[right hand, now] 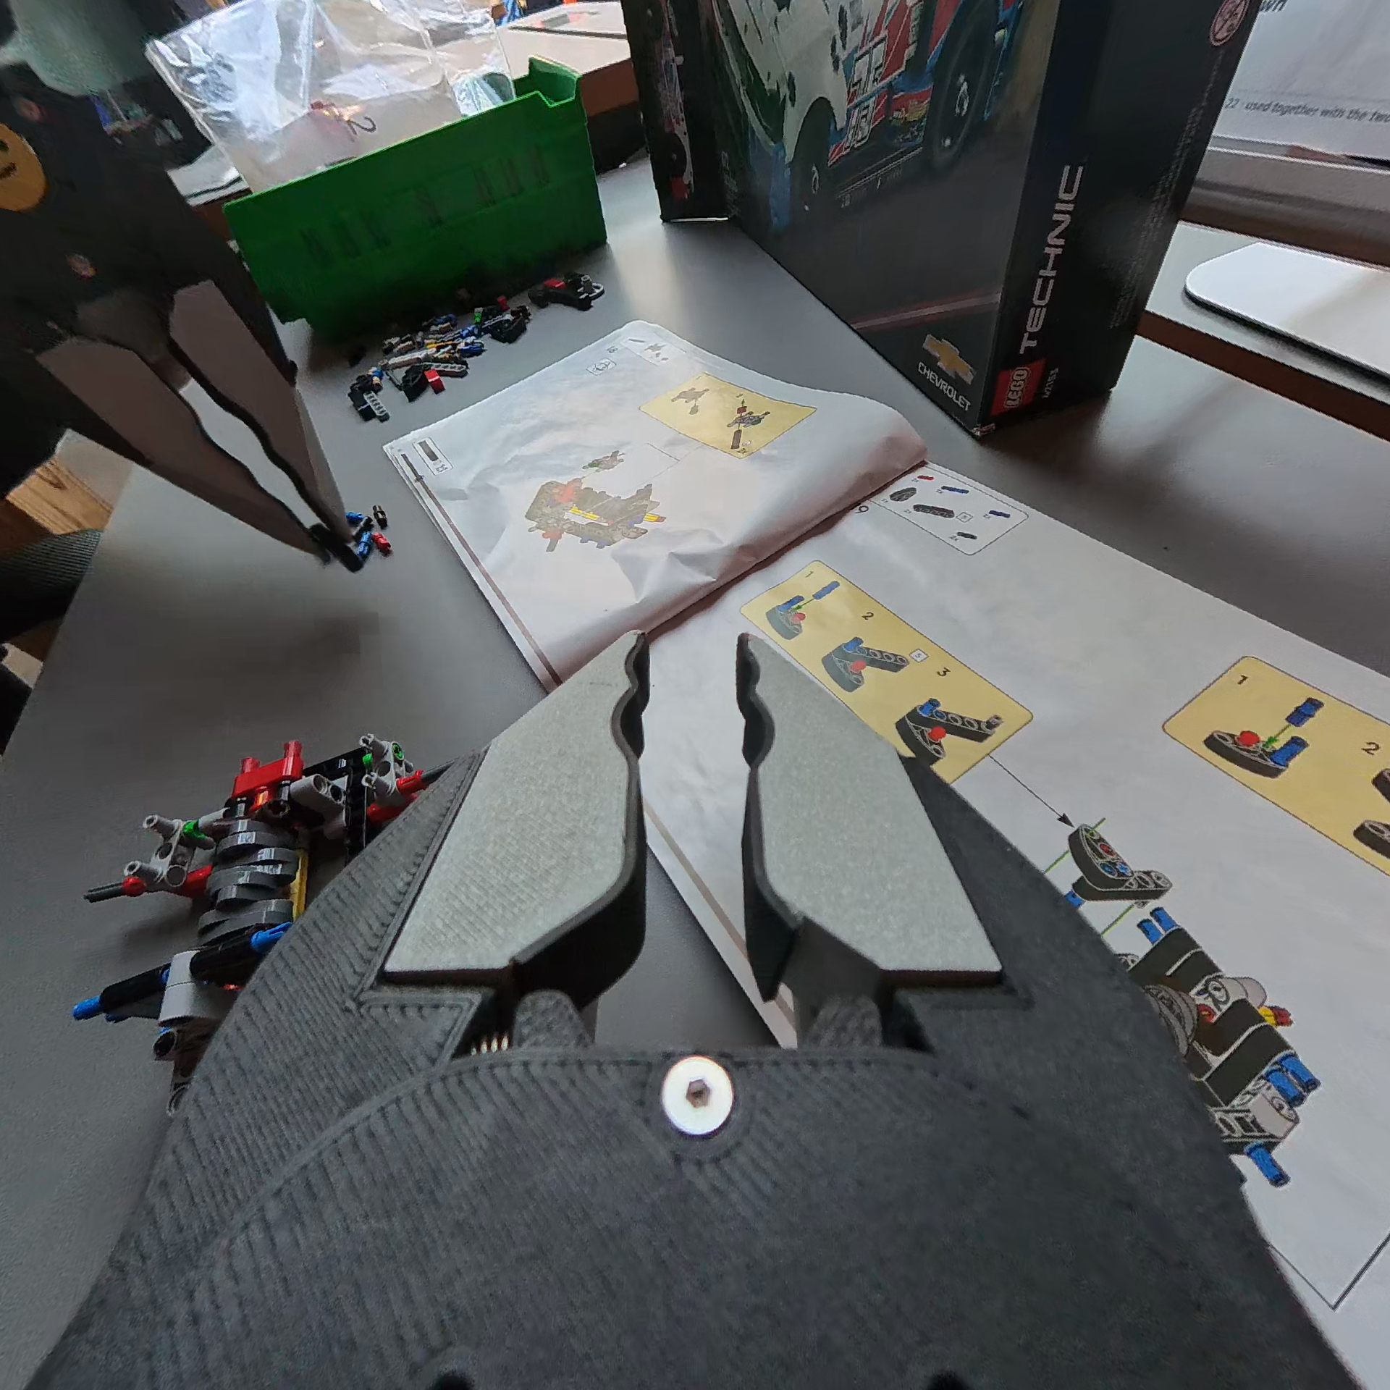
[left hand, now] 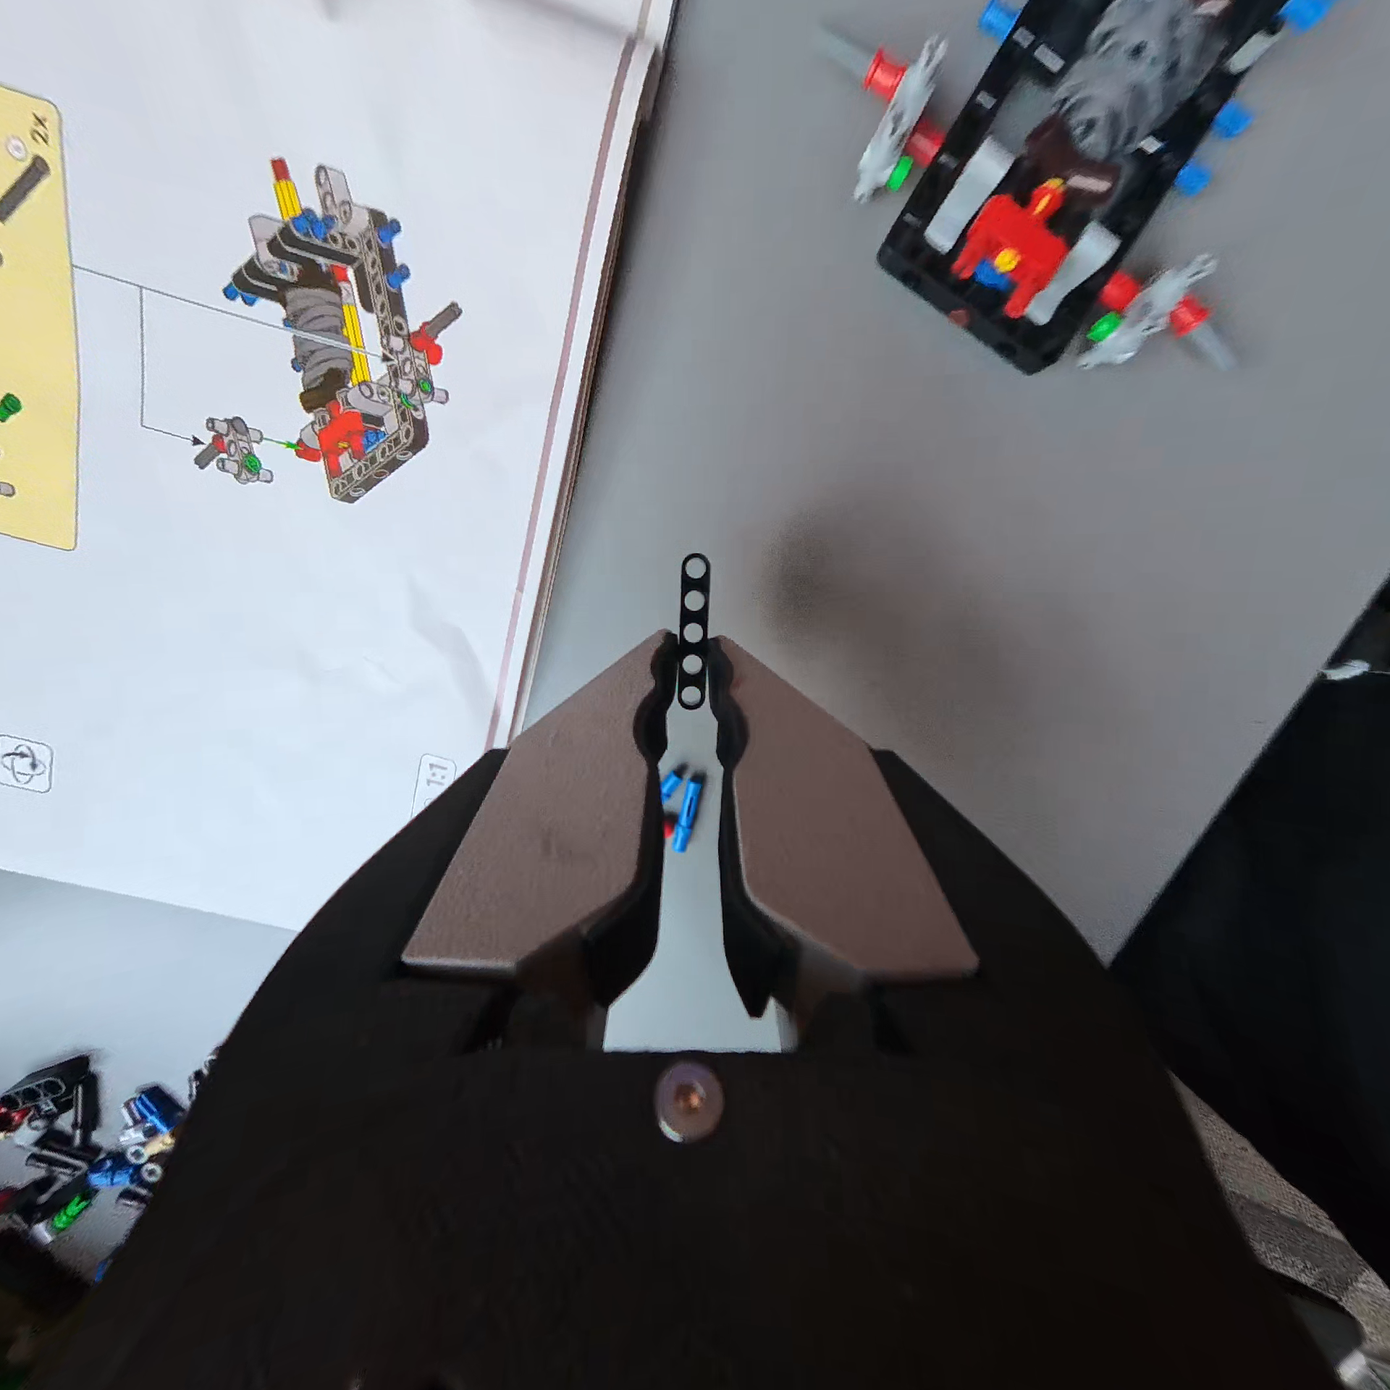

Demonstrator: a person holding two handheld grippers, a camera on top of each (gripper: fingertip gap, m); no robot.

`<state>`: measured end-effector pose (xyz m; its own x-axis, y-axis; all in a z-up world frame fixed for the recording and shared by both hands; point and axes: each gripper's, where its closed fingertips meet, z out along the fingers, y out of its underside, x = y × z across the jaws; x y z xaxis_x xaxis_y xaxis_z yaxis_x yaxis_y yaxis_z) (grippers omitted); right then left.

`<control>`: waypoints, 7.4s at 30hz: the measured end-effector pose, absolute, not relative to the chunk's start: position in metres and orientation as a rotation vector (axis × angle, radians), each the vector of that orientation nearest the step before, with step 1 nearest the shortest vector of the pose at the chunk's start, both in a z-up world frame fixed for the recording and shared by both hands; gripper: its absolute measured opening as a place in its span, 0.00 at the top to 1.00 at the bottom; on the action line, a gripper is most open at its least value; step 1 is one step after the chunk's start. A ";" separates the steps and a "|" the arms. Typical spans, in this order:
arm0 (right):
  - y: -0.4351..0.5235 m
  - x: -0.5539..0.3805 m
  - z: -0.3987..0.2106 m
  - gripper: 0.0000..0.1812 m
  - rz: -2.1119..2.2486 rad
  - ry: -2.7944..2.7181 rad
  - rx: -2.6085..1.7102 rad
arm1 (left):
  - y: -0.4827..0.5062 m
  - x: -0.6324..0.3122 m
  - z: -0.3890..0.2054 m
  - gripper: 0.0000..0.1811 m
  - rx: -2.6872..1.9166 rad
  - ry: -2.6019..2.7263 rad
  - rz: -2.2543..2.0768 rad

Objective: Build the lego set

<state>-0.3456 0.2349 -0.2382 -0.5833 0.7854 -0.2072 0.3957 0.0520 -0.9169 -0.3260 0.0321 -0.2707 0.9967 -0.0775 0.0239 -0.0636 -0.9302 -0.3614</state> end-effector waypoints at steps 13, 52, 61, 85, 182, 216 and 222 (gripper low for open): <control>0.235 -0.345 -0.238 0.89 1.547 -1.985 -1.187 | 0.015 -0.327 -0.269 0.93 -2.761 -0.003 -0.009; 0.236 -0.346 -0.238 0.88 1.564 -1.987 -1.207 | -0.144 -0.553 -0.252 1.00 -2.669 -0.871 0.188; 0.235 -0.345 -0.238 0.89 1.560 -1.987 -1.203 | -0.149 -0.552 -0.252 1.00 -2.666 -0.886 0.200; 0.235 -0.345 -0.239 0.89 1.552 -1.993 -1.196 | -0.188 -0.591 -0.288 0.88 -2.978 -1.057 0.459; 0.234 -0.345 -0.237 0.89 1.554 -1.981 -1.191 | -0.132 -0.484 -0.261 0.89 -2.783 -0.754 0.154; 0.233 -0.345 -0.238 0.89 1.544 -1.991 -1.185 | -0.128 -0.474 -0.269 0.88 -2.799 -0.802 0.049; 0.233 -0.345 -0.238 0.89 1.546 -1.990 -1.186 | -0.136 -0.458 -0.283 0.84 -2.855 -0.860 -0.032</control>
<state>-0.3447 0.2334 -0.2382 -0.5859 0.7829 -0.2091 0.3960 0.0516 -0.9168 -0.4580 -0.1363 -0.2826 0.8345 0.5470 0.0667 0.5504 -0.8220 -0.1463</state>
